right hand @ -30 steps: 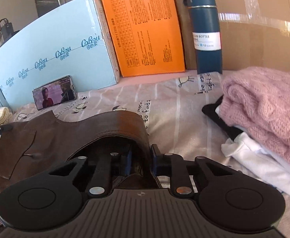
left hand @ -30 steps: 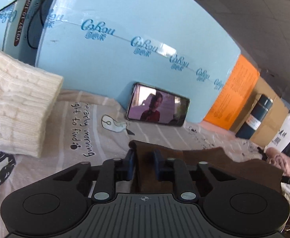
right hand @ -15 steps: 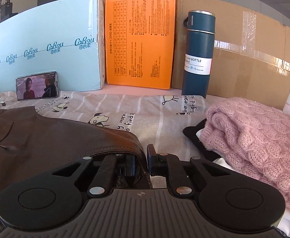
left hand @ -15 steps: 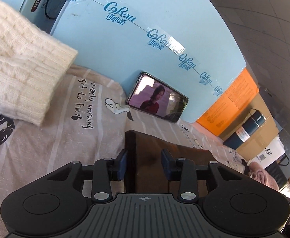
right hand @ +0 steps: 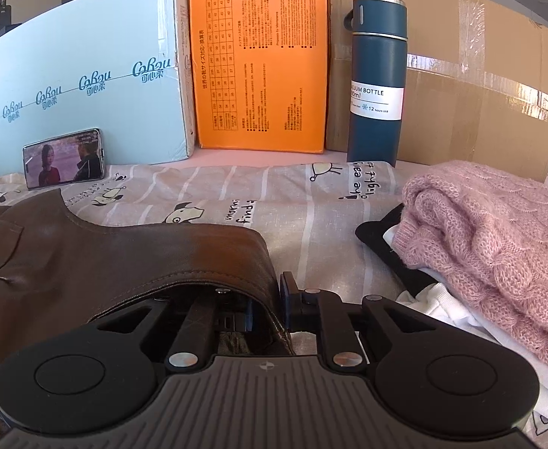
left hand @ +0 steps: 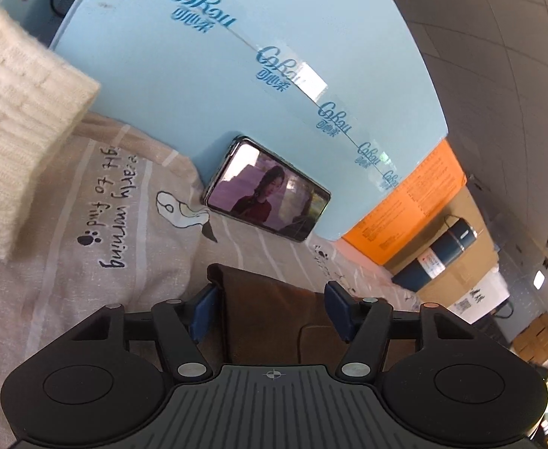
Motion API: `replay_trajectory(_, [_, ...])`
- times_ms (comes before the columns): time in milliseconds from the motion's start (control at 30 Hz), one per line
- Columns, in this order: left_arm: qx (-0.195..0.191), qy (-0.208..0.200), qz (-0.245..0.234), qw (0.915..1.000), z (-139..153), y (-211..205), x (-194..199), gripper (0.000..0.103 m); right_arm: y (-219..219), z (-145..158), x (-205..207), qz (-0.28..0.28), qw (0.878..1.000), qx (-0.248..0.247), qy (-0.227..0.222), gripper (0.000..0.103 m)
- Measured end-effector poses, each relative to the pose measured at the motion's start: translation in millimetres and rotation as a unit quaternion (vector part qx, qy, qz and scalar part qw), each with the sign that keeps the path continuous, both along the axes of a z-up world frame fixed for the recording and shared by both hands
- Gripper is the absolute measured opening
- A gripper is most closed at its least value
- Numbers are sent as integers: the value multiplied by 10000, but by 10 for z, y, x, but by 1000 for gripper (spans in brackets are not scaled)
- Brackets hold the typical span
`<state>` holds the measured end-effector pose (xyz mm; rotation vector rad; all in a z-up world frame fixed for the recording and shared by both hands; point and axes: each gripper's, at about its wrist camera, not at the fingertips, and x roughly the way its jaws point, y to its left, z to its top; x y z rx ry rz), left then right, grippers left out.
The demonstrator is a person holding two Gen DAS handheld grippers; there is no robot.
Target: Fold clothes
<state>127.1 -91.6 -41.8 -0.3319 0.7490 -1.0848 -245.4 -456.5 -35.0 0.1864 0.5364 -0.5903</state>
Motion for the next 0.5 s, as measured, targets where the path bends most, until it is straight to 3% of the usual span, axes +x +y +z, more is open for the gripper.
replay_trajectory(33, [140,-262,-15,9996,32,-31,-60,15,-3,-6,11,-8,10000,5,5,13])
replay_trajectory(133, [543,-1117,-33,9923,142,-110,-253,2,9,12,79,-45,9999,-136,35,11])
replay_trajectory(200, [718,-1813,54,9808,258,-105,-406,2,41,46,132,-104,9993,-361,76,10])
replay_trajectory(333, [811,-2628,317,9609,456,-44,-565,2,90,206,236,-115,9966,-813,-97,10])
replay_trajectory(500, [1318,-2579,603,9552,382,-51,-427,3,112,266,517,46,9906,-1366,-17,11])
